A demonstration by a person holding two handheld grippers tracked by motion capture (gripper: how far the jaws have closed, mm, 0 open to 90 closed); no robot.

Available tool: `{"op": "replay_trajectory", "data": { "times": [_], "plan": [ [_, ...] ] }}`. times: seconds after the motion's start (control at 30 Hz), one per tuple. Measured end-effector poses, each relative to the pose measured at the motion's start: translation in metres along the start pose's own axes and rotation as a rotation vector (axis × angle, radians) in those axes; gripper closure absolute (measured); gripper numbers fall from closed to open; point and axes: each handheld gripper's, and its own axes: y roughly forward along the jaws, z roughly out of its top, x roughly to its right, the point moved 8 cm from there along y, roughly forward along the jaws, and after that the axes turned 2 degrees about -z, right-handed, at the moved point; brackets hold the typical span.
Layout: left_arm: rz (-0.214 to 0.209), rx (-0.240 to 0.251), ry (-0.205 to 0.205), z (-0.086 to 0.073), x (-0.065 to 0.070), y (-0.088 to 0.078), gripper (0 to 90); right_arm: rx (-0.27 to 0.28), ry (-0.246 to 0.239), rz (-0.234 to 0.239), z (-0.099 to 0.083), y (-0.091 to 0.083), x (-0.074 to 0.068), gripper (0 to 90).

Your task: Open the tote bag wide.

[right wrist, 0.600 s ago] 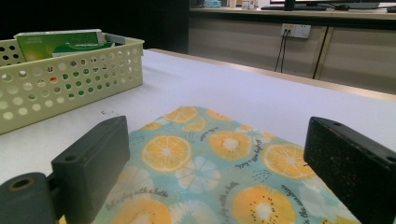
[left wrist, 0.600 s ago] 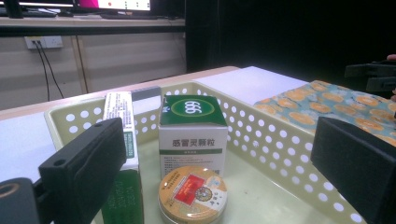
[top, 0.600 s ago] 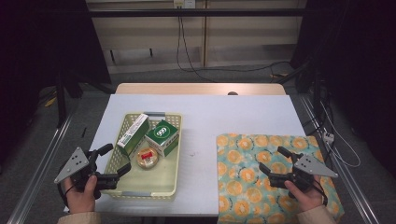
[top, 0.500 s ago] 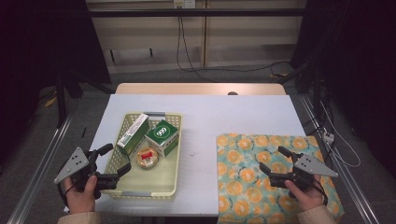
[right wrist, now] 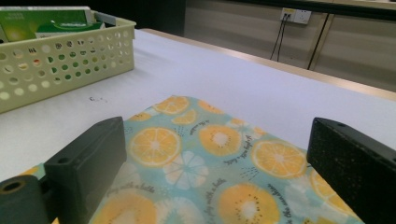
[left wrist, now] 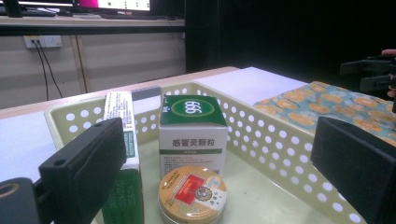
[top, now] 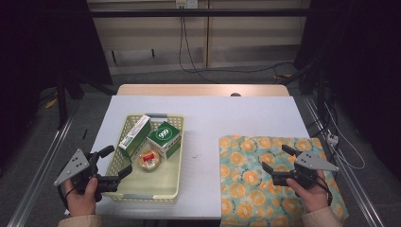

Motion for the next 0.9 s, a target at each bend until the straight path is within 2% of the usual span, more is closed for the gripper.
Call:
{"op": "replay_trajectory", "data": {
  "times": [0.17, 0.2, 0.3, 0.37, 0.5, 0.57, 0.63, 0.67, 0.77, 0.8, 0.9],
  "plan": [
    [-0.002, 0.001, -0.003, -0.001, -0.001, 0.0, 3.3, -0.03, -0.005, 0.011, 0.006, 0.009, 0.006, 3.4],
    [-0.002, 0.002, -0.003, 0.0, -0.001, 0.0, 3.3, -0.048, 0.015, 0.012, 0.007, 0.016, 0.01, 3.7],
    [-0.001, 0.004, -0.008, -0.001, -0.001, 0.0, 3.3, -0.071, 0.027, 0.022, 0.006, 0.024, 0.014, 3.8],
    [0.0, 0.005, -0.009, -0.001, -0.001, -0.001, 3.3, -0.096, 0.046, 0.007, 0.006, 0.036, 0.022, 3.7],
    [0.0, 0.015, -0.02, 0.0, -0.001, -0.001, 3.3, -0.123, 0.06, -0.001, 0.006, 0.048, 0.03, 3.8],
    [-0.001, 0.007, -0.013, -0.001, -0.002, -0.001, 3.2, -0.141, 0.069, 0.009, 0.007, 0.055, 0.032, 4.7],
    [-0.005, 0.004, -0.015, -0.001, -0.001, 0.0, 3.2, -0.171, 0.051, 0.01, 0.007, 0.068, 0.037, 6.0],
    [-0.005, 0.005, -0.011, -0.001, -0.001, 0.001, 3.2, -0.171, 0.051, 0.01, 0.007, 0.068, 0.037, 6.0],
    [-0.004, 0.003, -0.016, -0.002, -0.001, 0.001, 3.2, -0.205, 0.059, 0.025, 0.005, 0.086, 0.041, 9.9],
    [-0.005, 0.004, -0.017, -0.002, -0.001, 0.001, 3.2, -0.205, 0.059, 0.025, 0.005, 0.086, 0.041, 9.9],
    [-0.005, 0.005, -0.021, -0.002, -0.001, 0.001, 3.2, -0.28, 0.026, 0.025, -0.005, 0.104, 0.042, 11.8]
  ]
}}
